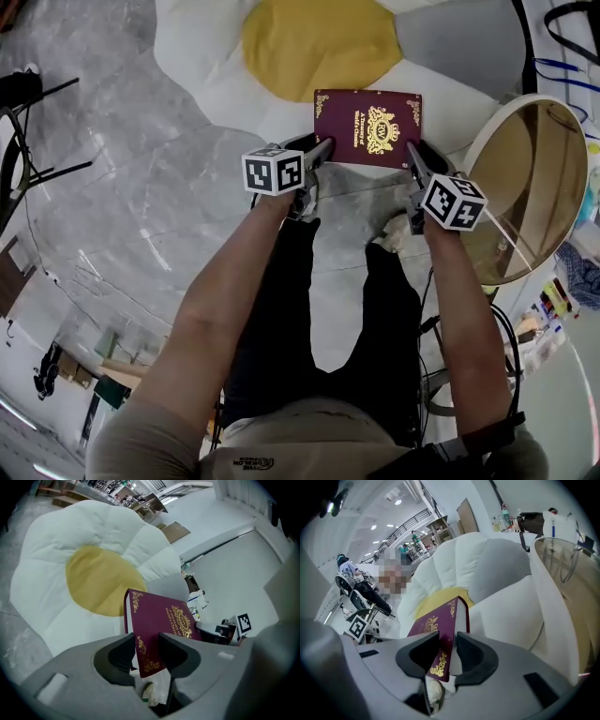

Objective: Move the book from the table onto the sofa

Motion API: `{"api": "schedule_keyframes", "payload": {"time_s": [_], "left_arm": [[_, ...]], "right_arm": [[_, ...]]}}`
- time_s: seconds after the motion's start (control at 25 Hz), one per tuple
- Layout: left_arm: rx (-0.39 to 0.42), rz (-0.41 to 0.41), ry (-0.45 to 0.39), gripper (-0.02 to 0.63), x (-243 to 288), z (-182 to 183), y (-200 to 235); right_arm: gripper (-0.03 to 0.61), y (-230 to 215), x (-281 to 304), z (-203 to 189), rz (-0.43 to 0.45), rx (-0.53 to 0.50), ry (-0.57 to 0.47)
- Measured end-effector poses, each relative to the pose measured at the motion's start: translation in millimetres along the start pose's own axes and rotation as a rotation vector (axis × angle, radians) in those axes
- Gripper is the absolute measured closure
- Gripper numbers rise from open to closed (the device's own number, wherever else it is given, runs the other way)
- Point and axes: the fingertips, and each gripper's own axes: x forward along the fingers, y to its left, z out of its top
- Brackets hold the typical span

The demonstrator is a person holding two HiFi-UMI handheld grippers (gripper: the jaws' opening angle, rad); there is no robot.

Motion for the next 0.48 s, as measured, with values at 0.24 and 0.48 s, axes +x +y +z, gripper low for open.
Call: {"api": "schedule_keyframes", "payload": {"time_s": [0.24,0.48], "left_arm": [[-0.034,-0.032,0.034,0.465,46.0,-16.3,24.8],[-0.005,-0.038,0.064,0.465,63.3,-22.0,36.3]], "right_arm": [[0.456,-34.7,22.2,-19.2,-0.067,0.025,0.013],[0.445,-43.6,33.3,-28.9,-0.118,0.041,0.027]]}}
